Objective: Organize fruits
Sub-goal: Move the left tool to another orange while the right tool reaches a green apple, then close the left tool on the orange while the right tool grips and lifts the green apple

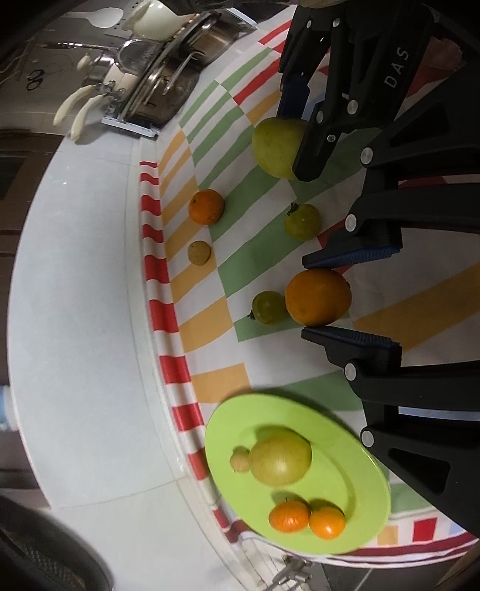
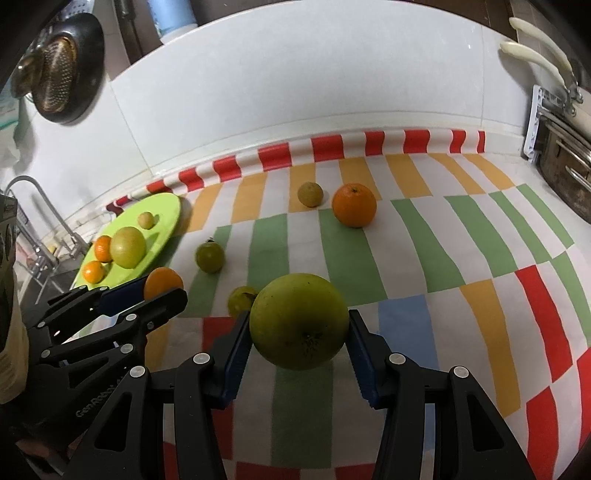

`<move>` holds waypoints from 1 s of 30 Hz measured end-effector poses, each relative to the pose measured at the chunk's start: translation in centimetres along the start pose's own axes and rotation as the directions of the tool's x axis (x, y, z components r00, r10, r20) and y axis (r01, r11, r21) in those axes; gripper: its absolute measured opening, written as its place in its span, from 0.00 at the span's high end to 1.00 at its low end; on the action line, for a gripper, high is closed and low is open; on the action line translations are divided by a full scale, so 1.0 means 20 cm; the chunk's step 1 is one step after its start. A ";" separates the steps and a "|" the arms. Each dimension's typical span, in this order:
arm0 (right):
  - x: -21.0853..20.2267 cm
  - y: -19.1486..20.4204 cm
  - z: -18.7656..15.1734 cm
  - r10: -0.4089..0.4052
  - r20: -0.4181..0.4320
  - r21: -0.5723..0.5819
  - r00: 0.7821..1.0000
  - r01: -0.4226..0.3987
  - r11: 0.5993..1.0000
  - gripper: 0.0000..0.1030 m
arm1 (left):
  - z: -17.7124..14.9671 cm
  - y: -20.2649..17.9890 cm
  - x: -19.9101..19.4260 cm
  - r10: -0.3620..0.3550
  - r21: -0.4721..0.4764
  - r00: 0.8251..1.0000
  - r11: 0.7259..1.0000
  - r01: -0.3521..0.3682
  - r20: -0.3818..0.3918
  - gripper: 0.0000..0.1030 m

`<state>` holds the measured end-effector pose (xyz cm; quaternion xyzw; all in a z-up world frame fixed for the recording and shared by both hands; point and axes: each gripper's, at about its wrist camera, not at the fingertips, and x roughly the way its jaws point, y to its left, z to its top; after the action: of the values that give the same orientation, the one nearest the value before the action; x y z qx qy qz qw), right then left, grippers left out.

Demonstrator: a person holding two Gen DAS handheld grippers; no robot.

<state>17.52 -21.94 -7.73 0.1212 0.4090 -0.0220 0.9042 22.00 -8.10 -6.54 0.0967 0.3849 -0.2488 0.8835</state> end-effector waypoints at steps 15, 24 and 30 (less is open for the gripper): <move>-0.26 0.19 0.00 0.084 0.065 -0.075 0.994 -0.079 0.994 0.50 | -0.10 0.09 -0.39 0.047 -0.090 0.995 0.995 -0.039 0.091 0.69; -0.39 0.36 -0.01 0.134 0.101 -0.139 0.986 -0.119 0.983 0.50 | -0.16 0.18 -0.60 0.087 -0.121 0.986 0.990 -0.069 0.145 0.69; -0.44 0.50 0.00 0.175 0.113 -0.168 0.978 -0.154 0.974 0.50 | -0.19 0.28 -0.72 0.122 -0.135 0.981 0.986 -0.102 0.154 0.69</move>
<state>13.00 -12.72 0.76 0.0808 0.3396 0.0780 0.9339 14.18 3.21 1.21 0.0413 0.3211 -0.1807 0.9287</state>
